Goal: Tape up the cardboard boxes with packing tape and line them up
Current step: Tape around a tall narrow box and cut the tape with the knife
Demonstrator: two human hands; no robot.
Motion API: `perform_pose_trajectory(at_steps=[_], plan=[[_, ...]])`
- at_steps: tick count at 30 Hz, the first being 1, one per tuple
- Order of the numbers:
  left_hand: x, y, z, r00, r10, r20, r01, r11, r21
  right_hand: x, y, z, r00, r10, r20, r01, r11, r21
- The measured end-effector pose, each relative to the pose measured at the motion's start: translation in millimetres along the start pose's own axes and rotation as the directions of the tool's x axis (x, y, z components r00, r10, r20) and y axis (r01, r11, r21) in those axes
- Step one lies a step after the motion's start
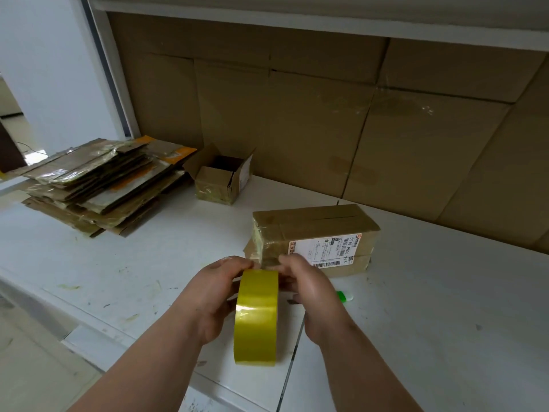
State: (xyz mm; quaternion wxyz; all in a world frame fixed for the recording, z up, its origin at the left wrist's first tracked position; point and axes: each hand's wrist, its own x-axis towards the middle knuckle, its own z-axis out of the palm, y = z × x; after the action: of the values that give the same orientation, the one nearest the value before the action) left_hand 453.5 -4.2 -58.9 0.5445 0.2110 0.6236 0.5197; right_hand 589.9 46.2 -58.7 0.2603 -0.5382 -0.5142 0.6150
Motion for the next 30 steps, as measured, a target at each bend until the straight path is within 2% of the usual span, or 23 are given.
perform_pose_trajectory(at_steps=[2, 6, 10, 13, 16, 17, 19, 21, 22, 25, 30], plan=[[-1, 0, 1, 1.0, 0.019, 0.003, -0.019, 1.0, 0.006, 2, -3, 2, 1.0, 0.028, 0.015, -0.028, 0.999, 0.033], [-2, 0, 2, 0.998, 0.056, 0.01, -0.056, 0.998, 0.031, -1, -12, 5, 0.999, -0.038, 0.025, 0.037, 0.999, 0.013], [-4, 5, 3, 0.987, 0.16, -0.016, -0.153, 0.964, 0.219, 8, -14, 8, 0.996, -0.053, -0.066, 0.054, 0.998, 0.02], [7, 5, -7, 0.949, 0.309, -0.069, -0.235, 0.831, 0.504, 13, -12, 9, 0.992, -0.062, -0.113, 0.067, 0.997, 0.037], [16, 13, -16, 0.853, 0.504, -0.134, -0.306, 0.691, 0.655, 14, -7, 5, 0.993, -0.062, -0.105, 0.07, 0.995, 0.075], [19, 18, -16, 0.814, 0.572, -0.104, -0.357, 0.634, 0.686, 14, -6, 3, 0.993, -0.067, -0.099, 0.076, 0.993, 0.089], [25, 29, -9, 0.76, 0.647, 0.058, -0.46, 0.473, 0.751, 15, -4, 2, 0.994, -0.079, -0.079, 0.087, 0.991, 0.104], [35, 35, 1, 0.744, 0.617, 0.256, -0.537, 0.325, 0.779, 14, -3, 2, 0.994, -0.09, -0.056, 0.096, 0.988, 0.119], [40, 35, 4, 0.749, 0.58, 0.32, -0.557, 0.29, 0.778, 14, -2, 2, 0.994, -0.097, -0.045, 0.102, 0.987, 0.124], [53, 31, 3, 0.756, 0.551, 0.353, -0.567, 0.284, 0.773, 12, 1, -2, 0.992, -0.129, -0.003, 0.129, 0.981, 0.143], [63, 25, -1, 0.705, 0.61, 0.362, -0.587, 0.214, 0.781, 10, 9, -12, 0.98, -0.187, 0.067, 0.166, 0.957, 0.239]])
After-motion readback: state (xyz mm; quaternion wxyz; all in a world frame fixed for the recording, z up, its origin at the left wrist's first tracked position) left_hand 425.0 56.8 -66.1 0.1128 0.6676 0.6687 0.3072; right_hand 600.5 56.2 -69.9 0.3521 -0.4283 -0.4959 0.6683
